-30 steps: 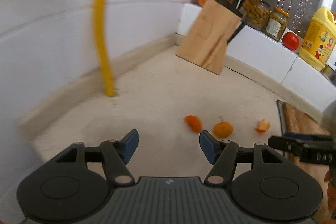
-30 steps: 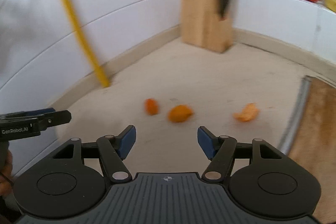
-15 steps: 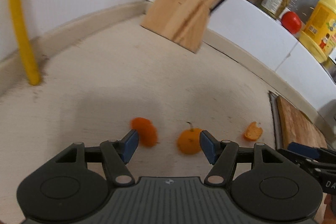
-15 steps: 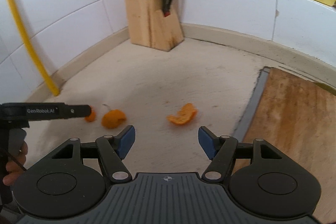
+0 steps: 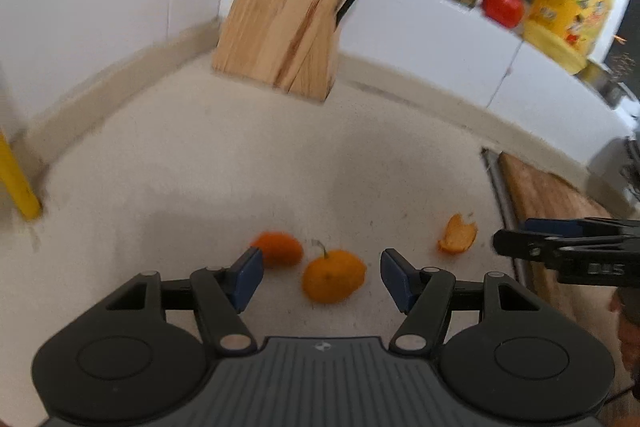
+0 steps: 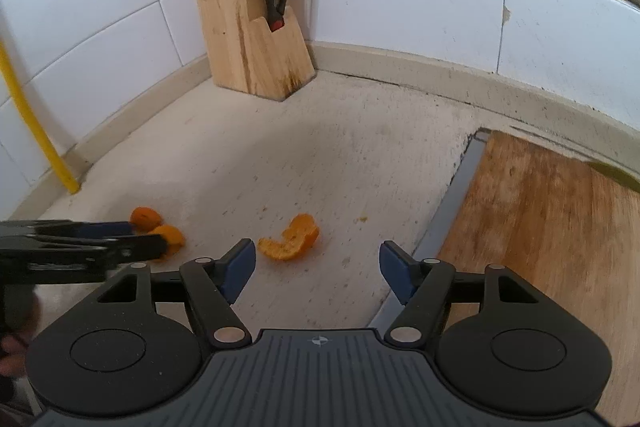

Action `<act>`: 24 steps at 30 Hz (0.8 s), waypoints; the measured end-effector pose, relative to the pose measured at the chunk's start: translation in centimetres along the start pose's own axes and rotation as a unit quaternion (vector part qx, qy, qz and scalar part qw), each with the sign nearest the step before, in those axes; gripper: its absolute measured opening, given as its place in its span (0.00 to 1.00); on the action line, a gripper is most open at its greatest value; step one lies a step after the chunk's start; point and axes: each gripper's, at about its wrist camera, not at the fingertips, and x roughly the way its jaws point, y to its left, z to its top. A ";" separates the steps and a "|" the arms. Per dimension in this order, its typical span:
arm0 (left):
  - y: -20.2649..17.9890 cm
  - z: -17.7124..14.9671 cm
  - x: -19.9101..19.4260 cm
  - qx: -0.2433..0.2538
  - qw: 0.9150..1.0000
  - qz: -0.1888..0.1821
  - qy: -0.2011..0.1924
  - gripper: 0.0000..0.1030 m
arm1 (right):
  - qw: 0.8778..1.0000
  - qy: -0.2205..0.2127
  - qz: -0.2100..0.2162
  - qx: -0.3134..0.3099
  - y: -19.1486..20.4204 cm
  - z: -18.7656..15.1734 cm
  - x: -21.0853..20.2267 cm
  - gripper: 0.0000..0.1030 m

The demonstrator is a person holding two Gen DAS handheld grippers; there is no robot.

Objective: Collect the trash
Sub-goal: 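Grasp the orange peels with the left tool while the right grasps another peel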

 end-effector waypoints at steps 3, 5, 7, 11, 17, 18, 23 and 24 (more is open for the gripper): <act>-0.7 0.7 0.1 0.082 0.996 -0.020 -0.014 0.71 | 1.000 0.003 0.002 -0.008 -0.1 0.2 0.6 0.75; -0.8 1.0 1.3 0.131 0.991 -0.031 0.007 0.72 | 1.000 0.011 0.004 -0.009 -0.1 0.2 1.0 0.75; -0.5 1.1 2.4 0.139 0.989 -0.030 0.035 0.72 | 1.000 0.015 0.005 -0.009 -0.2 0.1 1.3 0.75; 0.0 0.4 3.1 0.120 0.992 -0.025 0.040 0.71 | 1.000 0.020 0.006 -0.007 -0.3 -0.1 1.5 0.75; -0.7 -0.3 3.6 0.117 0.992 -0.023 0.035 0.46 | 1.000 0.031 0.004 0.002 -0.5 -0.1 2.4 0.75; -0.9 -0.4 3.5 0.121 0.992 -0.017 0.034 0.43 | 1.000 0.031 0.003 0.001 -0.4 0.0 2.4 0.75; -0.9 -0.1 3.8 0.106 0.993 -0.022 0.038 0.28 | 1.000 0.029 0.000 -0.006 -0.2 0.4 3.0 0.74; -0.9 -0.1 3.8 0.111 0.993 -0.023 0.039 0.27 | 1.000 0.031 0.000 -0.005 -0.2 0.5 3.2 0.74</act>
